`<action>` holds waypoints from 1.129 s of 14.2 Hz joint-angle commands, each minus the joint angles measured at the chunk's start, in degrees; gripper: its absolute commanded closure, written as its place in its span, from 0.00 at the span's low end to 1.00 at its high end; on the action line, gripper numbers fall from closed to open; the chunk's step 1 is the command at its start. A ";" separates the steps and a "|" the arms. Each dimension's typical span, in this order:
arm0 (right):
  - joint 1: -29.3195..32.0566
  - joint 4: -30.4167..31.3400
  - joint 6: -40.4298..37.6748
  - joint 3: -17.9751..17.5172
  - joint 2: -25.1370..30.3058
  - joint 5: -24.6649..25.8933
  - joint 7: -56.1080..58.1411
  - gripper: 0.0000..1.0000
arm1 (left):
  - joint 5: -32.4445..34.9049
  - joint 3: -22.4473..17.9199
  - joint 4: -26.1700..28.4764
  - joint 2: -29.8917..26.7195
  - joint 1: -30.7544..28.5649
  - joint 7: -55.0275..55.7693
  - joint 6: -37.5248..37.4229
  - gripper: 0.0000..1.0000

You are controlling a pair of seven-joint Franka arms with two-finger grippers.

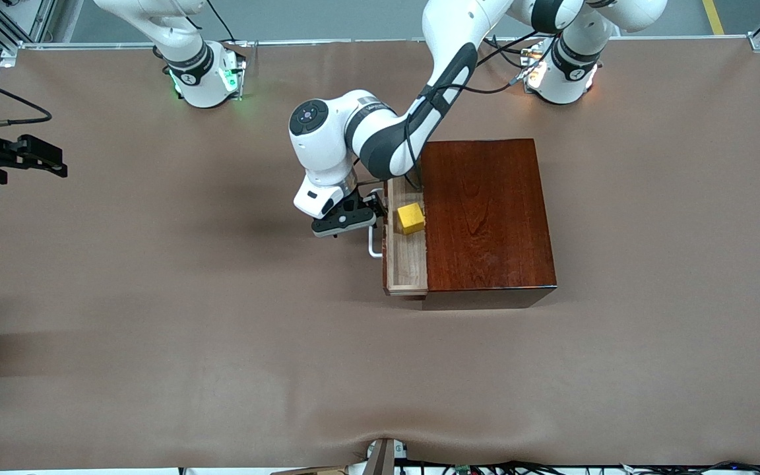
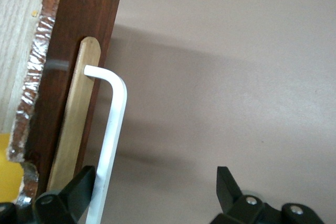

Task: Open drawer, take yellow block, close drawer

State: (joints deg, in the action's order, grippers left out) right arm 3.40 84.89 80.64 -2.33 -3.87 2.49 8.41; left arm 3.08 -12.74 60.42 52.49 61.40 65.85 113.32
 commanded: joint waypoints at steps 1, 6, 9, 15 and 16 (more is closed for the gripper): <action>0.38 -0.78 -0.05 -0.22 -0.34 1.20 -1.38 0.00 | -2.81 3.42 -1.97 2.96 0.56 3.93 8.84 0.00; -0.06 -0.52 -0.40 -0.22 -0.78 1.11 -6.47 0.00 | -2.81 4.04 -2.06 2.97 0.83 4.99 9.90 0.00; 0.03 -0.52 -0.58 -0.22 -1.49 1.11 -6.92 0.00 | -2.81 4.04 -2.06 2.53 0.92 5.60 10.69 0.00; 0.29 -0.52 -0.66 -0.22 -1.57 1.11 -6.75 0.00 | -2.90 4.65 -2.58 2.35 0.92 5.60 10.78 0.00; 0.21 -0.52 -0.66 -0.22 -1.66 1.11 -6.66 0.00 | -2.90 5.09 -2.76 2.35 1.00 5.69 10.78 0.00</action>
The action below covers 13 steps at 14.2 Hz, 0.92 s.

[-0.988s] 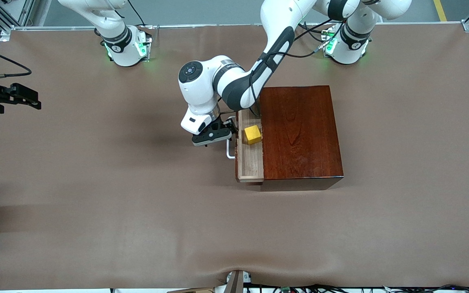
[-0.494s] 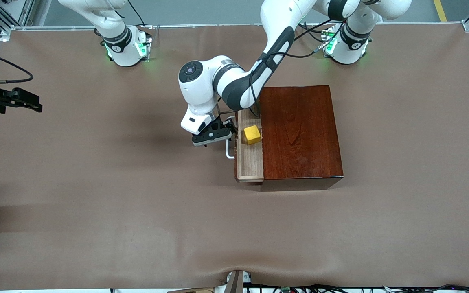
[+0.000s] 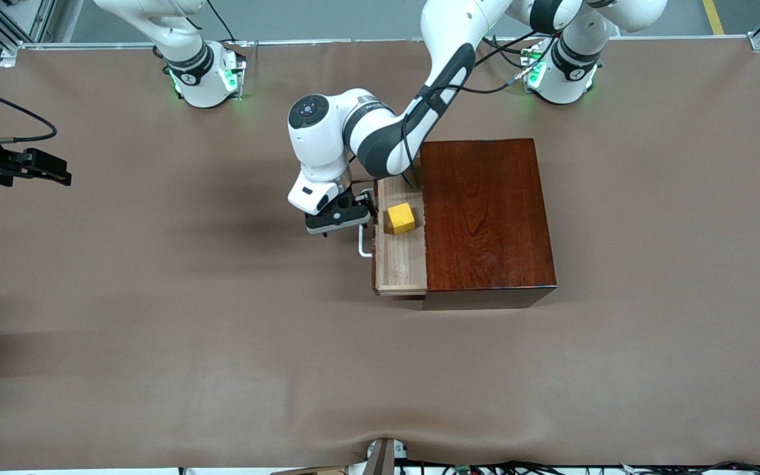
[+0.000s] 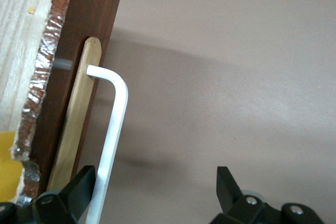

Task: Open drawer, take yellow block, close drawer

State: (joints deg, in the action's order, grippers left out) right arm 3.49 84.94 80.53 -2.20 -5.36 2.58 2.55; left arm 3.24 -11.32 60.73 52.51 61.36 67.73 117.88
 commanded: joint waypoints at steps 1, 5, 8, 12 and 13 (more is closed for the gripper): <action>0.03 -0.57 -0.64 -0.44 -0.09 1.11 -0.53 0.00 | -3.06 3.93 -3.16 2.24 1.04 3.99 6.14 0.00; -0.15 -0.66 -0.64 -0.53 0.09 1.11 -0.35 0.00 | -3.24 3.94 -3.16 1.80 1.04 3.99 6.14 0.00; -0.15 -0.48 -0.56 -0.53 0.09 1.11 -0.44 0.00 | -3.33 4.11 -2.90 0.93 1.04 3.90 5.43 0.00; -0.68 -0.48 1.20 -0.62 -0.09 0.94 -0.44 0.00 | -3.33 4.11 -2.81 -0.83 0.69 2.58 1.84 0.00; -0.77 -0.48 1.20 -0.62 -0.09 0.94 -0.44 0.00 | -3.33 4.11 -2.81 -1.44 0.69 2.49 0.26 0.00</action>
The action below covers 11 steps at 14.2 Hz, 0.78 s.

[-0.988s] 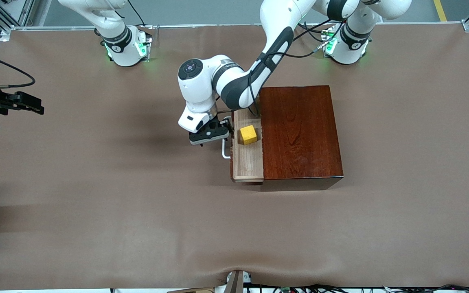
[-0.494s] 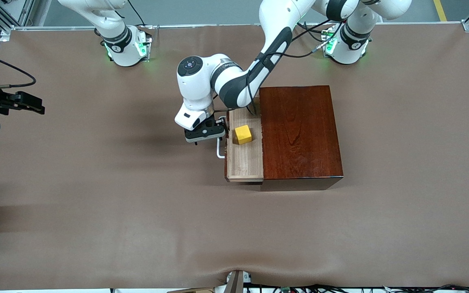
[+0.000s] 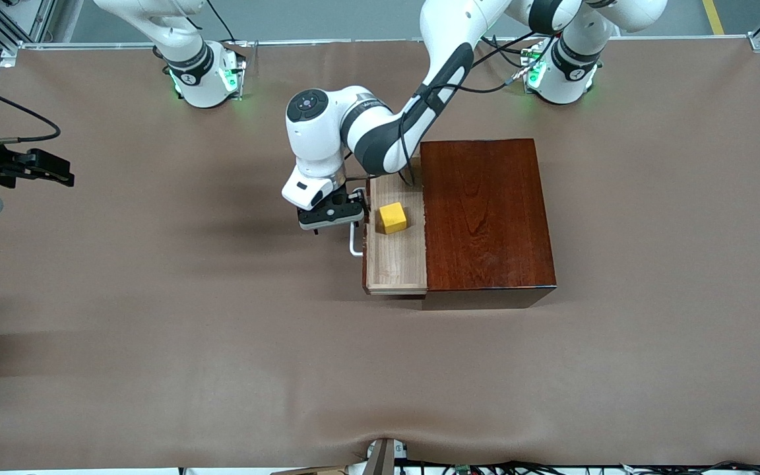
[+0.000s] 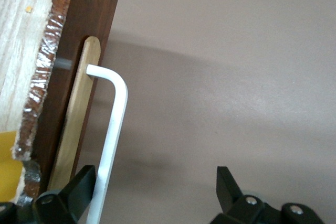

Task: Open drawer, take yellow block, close drawer

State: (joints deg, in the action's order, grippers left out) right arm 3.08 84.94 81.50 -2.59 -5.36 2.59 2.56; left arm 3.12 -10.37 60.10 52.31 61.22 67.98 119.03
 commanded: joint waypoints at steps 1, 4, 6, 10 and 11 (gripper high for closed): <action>-0.35 -0.39 0.24 -0.22 -0.09 0.93 -0.36 0.00 | -3.21 3.16 -2.18 -1.77 0.83 2.33 -1.78 0.00; -0.35 -0.30 -0.19 -0.22 -1.05 0.84 -0.36 0.00 | -3.21 3.08 -2.18 -3.35 0.57 2.25 -3.19 0.00; 0.00 0.05 -0.28 -0.22 -1.05 0.84 -0.36 0.00 | -3.21 3.08 -2.18 -4.06 0.48 2.25 -3.80 0.00; 0.26 0.49 -0.37 -0.13 -2.02 0.84 -0.62 0.00 | -3.73 3.08 -2.09 -9.23 -1.71 -0.20 -10.81 0.00; 0.44 0.49 -0.37 -0.04 -2.20 0.93 -0.54 0.00 | -4.00 2.81 -1.92 -11.68 -2.76 -1.78 -12.93 0.00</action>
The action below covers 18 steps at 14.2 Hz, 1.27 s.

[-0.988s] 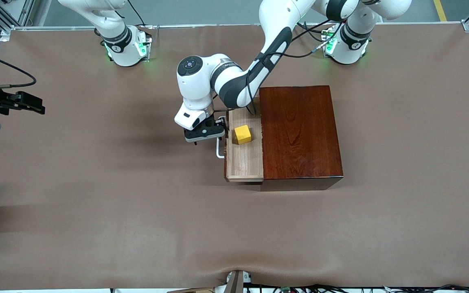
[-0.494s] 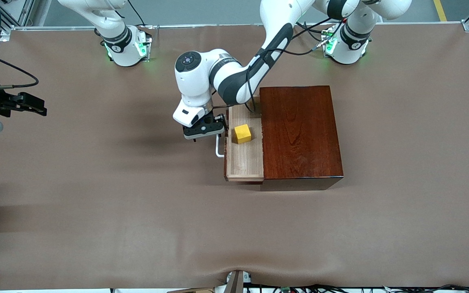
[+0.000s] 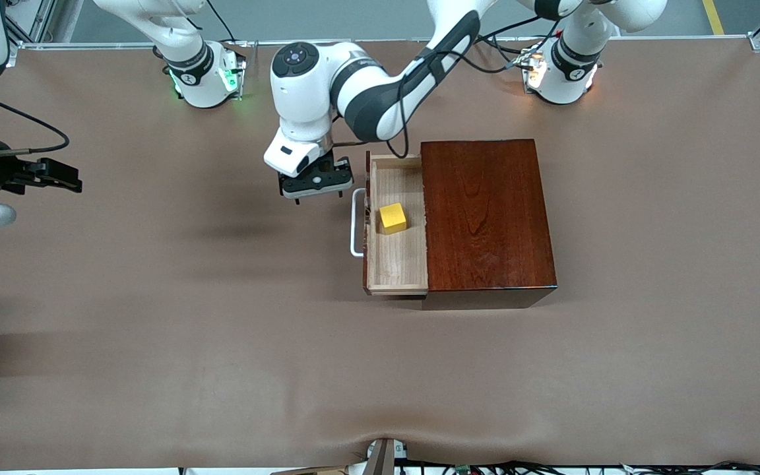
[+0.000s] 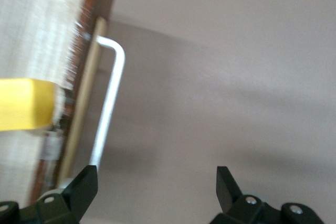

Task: Open drawer, take yellow block, close drawer

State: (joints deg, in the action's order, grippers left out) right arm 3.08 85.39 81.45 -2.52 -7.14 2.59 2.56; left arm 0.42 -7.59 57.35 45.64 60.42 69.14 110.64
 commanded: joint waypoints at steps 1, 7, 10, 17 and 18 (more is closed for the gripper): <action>1.13 0.12 -0.33 0.06 -0.51 0.84 -0.80 0.00 | -1.38 -0.14 1.09 -7.73 -3.45 -4.70 -6.55 0.00; 1.05 -0.31 -0.42 -0.29 -1.13 -0.82 -6.84 0.00 | -0.86 -0.49 2.06 -18.73 -13.91 -15.76 -19.21 0.00; -0.70 -0.31 -1.91 -0.29 -1.13 -4.43 -15.71 0.00 | -1.03 -0.23 2.15 -21.64 -19.36 -22.02 -23.44 0.00; -10.28 0.48 -2.53 -0.20 -1.83 -5.75 -38.30 0.00 | -1.30 -0.05 5.14 -27.18 -30.96 -41.16 -30.65 0.00; -10.81 0.13 -2.09 -0.20 -1.83 -5.75 -40.16 0.00 | -1.30 -0.05 5.14 -27.44 -32.80 -43.98 -31.70 0.00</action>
State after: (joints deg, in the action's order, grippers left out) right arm -6.56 85.68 79.40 -3.12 -9.26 -2.67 -32.88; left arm 0.08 -8.32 59.41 21.25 30.65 30.14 80.28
